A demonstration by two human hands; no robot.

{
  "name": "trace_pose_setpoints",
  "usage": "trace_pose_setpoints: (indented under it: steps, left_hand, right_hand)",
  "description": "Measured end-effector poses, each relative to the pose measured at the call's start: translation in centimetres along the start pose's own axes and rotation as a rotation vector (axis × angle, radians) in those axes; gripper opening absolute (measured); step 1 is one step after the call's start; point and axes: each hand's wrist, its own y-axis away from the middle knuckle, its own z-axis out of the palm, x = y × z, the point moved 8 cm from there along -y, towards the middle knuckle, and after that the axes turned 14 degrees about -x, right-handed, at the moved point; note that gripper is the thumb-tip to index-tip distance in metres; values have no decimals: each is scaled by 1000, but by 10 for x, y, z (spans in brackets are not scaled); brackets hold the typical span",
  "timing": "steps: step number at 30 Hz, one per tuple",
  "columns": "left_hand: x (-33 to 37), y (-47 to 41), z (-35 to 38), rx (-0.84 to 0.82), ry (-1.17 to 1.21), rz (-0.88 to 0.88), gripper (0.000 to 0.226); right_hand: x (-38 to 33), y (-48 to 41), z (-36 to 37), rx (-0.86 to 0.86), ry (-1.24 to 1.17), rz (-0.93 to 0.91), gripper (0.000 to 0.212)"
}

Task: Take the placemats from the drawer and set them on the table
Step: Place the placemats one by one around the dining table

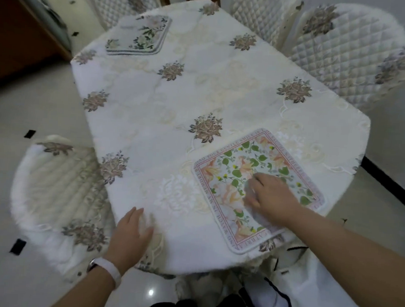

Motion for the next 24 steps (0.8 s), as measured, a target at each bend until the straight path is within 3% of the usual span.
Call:
trace_pose_setpoints:
  steps: [6, 11, 17, 24]
  left_hand:
    - [-13, 54, -73, 261, -121, 73, 62]
    - [-44, 96, -134, 440, -156, 91, 53]
    - [-136, 125, -175, 449, -91, 3, 53]
    - [-267, 176, -168, 365, -22, -40, 65]
  right_hand:
    - [-138, -22, -32, -33, -37, -314, 50]
    - [-218, -23, -54, -35, -33, -422, 52]
    - [-329, -18, -74, -2, 44, -504, 51]
    - [-491, -15, -60, -4, 108, -546, 52]
